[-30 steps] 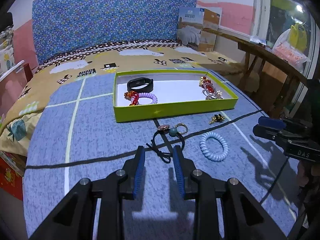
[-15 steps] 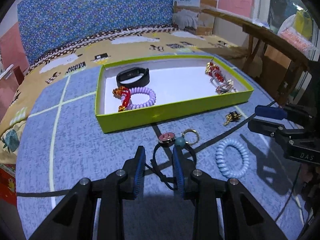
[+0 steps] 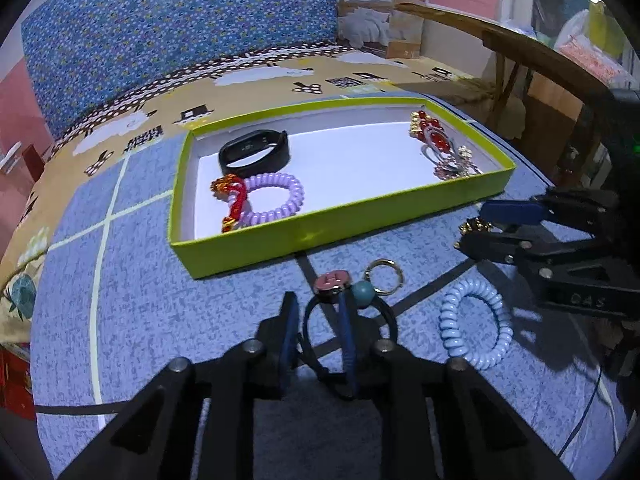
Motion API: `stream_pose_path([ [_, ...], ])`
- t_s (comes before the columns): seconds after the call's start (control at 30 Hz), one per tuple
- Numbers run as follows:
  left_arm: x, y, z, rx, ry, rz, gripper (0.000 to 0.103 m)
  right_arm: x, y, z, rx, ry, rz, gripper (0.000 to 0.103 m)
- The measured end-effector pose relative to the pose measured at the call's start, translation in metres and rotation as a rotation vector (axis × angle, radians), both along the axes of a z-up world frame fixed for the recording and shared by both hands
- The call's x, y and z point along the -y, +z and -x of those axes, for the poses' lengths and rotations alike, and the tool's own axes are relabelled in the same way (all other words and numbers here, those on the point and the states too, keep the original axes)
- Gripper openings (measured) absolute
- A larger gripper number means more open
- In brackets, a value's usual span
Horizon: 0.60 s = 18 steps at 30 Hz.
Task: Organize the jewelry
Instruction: 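Close the left tool on the black cord while the right tool grips the gold charm, then carry the black cord and gold charm into the green box and open both tools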
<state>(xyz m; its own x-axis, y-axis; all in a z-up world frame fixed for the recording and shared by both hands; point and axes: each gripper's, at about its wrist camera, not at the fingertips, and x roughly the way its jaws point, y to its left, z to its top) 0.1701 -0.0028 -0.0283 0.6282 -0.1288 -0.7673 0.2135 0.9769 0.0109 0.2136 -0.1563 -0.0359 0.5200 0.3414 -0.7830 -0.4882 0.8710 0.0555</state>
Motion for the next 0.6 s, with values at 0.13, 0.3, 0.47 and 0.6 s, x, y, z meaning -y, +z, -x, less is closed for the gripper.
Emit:
stream_pose_path([
  [0.13,0.003,0.0,0.001,0.003,-0.018,-0.012,0.01,-0.004,0.0,0.001,0.008,0.015,0.022,0.027],
  [0.3,0.001,0.001,0.002,0.001,-0.014,0.012,0.004,-0.004,0.0,0.004,0.019,0.017,0.038,0.019],
  [0.47,-0.002,0.002,0.005,0.004,-0.01,0.03,0.002,-0.001,0.003,0.007,0.026,0.01,0.033,0.016],
  [0.6,-0.005,0.005,0.01,0.016,-0.01,0.046,0.002,0.001,0.004,0.011,0.035,0.009,0.031,0.016],
])
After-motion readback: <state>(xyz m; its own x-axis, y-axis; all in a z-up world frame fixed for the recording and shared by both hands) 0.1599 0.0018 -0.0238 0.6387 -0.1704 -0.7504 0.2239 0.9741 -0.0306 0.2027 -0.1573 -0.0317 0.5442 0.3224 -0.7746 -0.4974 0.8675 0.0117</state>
